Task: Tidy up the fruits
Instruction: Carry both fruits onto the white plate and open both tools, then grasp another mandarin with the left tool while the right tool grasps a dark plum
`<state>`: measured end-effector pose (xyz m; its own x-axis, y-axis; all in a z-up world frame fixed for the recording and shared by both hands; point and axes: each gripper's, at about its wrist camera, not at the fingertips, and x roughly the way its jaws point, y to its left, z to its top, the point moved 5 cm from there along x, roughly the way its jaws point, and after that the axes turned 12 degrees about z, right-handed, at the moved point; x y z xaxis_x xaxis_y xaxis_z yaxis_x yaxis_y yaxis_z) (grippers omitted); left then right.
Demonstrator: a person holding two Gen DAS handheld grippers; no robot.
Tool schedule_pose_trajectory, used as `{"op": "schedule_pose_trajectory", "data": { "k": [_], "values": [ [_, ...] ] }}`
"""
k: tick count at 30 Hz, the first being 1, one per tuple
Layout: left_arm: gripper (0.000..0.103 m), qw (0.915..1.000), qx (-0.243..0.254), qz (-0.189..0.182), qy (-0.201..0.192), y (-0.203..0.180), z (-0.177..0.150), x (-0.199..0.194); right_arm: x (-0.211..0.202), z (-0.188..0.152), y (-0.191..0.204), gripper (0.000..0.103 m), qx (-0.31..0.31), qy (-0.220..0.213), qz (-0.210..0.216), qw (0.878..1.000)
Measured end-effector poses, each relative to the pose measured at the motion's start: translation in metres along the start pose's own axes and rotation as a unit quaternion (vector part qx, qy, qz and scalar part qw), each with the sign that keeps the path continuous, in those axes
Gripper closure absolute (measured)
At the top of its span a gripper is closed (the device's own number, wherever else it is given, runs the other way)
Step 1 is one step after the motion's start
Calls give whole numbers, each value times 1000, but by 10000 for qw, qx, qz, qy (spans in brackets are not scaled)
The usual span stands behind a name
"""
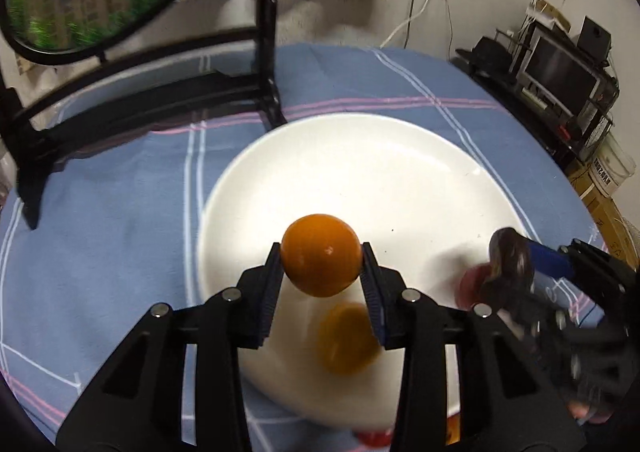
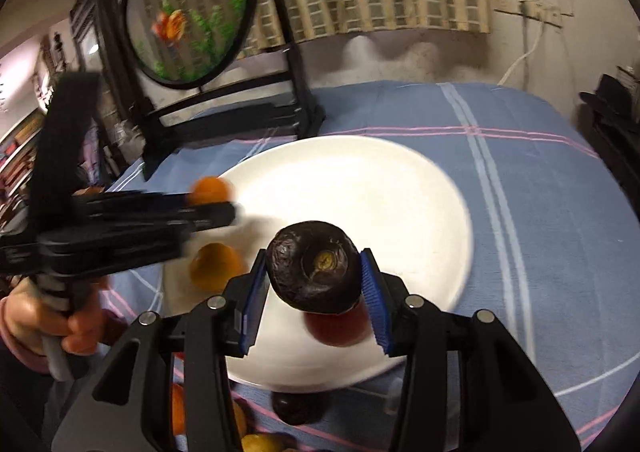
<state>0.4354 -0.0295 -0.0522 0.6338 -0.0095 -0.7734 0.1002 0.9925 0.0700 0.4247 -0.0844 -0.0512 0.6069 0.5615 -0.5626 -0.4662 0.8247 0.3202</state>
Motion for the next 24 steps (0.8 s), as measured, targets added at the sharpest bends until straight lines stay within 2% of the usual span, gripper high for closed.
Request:
{"op": "schedule_pose_trajectory", "data": {
  "k": [1, 2, 3, 4, 8, 10, 11, 12, 14, 16, 20, 24],
  "values": [
    [55, 10000, 19, 73, 19, -1, 0, 2, 1, 0, 3, 54, -76, 8, 13, 10000],
    [34, 9999, 42, 143, -1, 0, -2, 2, 2, 0, 6, 45, -153, 40, -1, 9999],
    [30, 9997, 61, 228, -71, 1, -4, -2, 2, 1, 8, 37, -185, 40, -37, 9998],
    [25, 9990, 71, 384, -209, 6, -3, -9, -1, 1, 11, 36, -239, 32, -32, 9997],
    [7, 9983, -146, 410, -378, 32, -8, -48, -18, 9, 19, 36, -336, 0, -176, 9993],
    [4, 9973, -342, 408, -513, 49, -20, -76, -42, 13, 24, 33, -267, -402, -321, 9983],
    [2, 9969, -390, 411, -551, 54, -25, -85, -53, 12, 26, 23, -204, -519, -317, 9979],
    [2, 9964, -449, 419, -585, 59, -33, -94, -59, 11, 27, 3, -151, -512, -254, 9983],
    [2, 9957, -602, 433, -560, 72, -56, -109, -73, -4, 32, 1, 23, -382, 273, 9989],
    [2, 9947, -859, 315, -467, 82, -84, -119, -81, -24, 35, 1, 234, -209, 614, 9976],
    [2, 9914, -1270, -176, -247, 83, -129, -128, -91, -65, 45, 1, 218, 40, 536, 9983],
    [2, 9932, -1095, -220, -327, 66, -156, -135, -92, -104, 52, 1, 326, 596, 530, 9963]
  ]
}}
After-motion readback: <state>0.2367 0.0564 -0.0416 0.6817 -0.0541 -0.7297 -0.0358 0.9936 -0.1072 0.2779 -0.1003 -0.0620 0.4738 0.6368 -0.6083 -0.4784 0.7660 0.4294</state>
